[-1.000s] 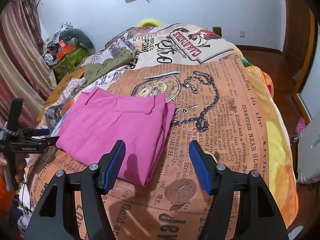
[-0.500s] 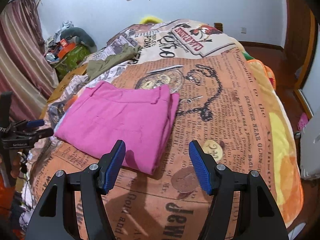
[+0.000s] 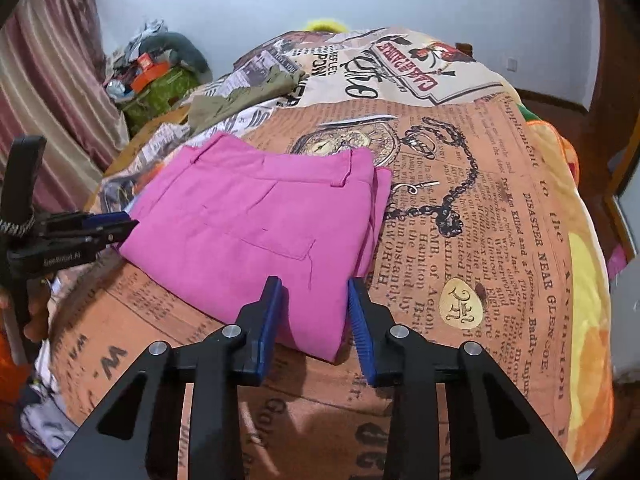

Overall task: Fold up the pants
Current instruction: 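Close both tools on the edge of the pink pants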

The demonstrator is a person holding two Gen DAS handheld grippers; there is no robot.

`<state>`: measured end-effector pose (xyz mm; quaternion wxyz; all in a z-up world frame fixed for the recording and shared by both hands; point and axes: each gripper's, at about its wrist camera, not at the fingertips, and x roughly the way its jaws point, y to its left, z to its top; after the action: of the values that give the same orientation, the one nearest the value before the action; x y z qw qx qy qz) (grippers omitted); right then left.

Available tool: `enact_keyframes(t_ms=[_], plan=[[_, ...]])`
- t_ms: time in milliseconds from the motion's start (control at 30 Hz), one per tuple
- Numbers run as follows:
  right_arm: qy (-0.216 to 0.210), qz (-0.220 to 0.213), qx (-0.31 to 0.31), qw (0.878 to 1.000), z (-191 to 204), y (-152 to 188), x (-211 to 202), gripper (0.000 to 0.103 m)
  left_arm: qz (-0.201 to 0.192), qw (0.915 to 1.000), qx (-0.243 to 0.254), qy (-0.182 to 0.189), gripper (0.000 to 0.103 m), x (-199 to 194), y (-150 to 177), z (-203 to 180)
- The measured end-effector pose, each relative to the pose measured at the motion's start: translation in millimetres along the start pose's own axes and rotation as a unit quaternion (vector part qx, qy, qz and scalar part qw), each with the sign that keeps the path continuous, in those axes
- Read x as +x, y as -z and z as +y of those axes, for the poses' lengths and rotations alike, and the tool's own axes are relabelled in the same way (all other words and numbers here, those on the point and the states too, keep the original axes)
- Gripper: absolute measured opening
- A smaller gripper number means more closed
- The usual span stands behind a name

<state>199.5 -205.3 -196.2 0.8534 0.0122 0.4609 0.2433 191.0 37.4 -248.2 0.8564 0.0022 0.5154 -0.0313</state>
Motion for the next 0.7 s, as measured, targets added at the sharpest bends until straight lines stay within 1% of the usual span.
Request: enact_keyframes(t_ms=[67,167,300,367,433,467,567,700], plan=[[-0.002,0.002,0.001,1.000,-1,1,2,0.030,-0.004,1.0000,0.004,-0.005,0.039,-1,4,0],[-0.003,0.006,0.003,1.000,-2,2,3,0.030,-0.005,0.9995,0.023,-0.023,0.039,-2,4,-4],[-0.008,0.012,0.011,1.000,-5,-4,0,0.031,-0.011,0.9989,0.021,-0.040,0.038,-9,-2,1],[-0.002,0.012,0.012,1.000,-7,-9,-3,0.039,-0.015,0.9992,0.013,-0.036,0.039,-13,-9,7],[0.011,-0.001,0.014,1.000,-11,-14,-7,0.046,-0.018,0.9995,0.009,-0.024,0.039,-16,-19,12],[0.016,-0.010,0.015,1.000,-13,-18,-9,0.047,-0.020,0.9995,0.008,-0.021,0.039,-18,-24,13],[0.021,-0.026,0.018,0.999,-21,-30,-10,0.047,-0.032,0.9993,0.011,-0.014,0.041,-20,-40,11],[0.022,-0.038,0.019,0.999,-28,-45,-4,0.047,-0.048,0.9987,0.015,-0.008,0.048,-17,-64,4]])
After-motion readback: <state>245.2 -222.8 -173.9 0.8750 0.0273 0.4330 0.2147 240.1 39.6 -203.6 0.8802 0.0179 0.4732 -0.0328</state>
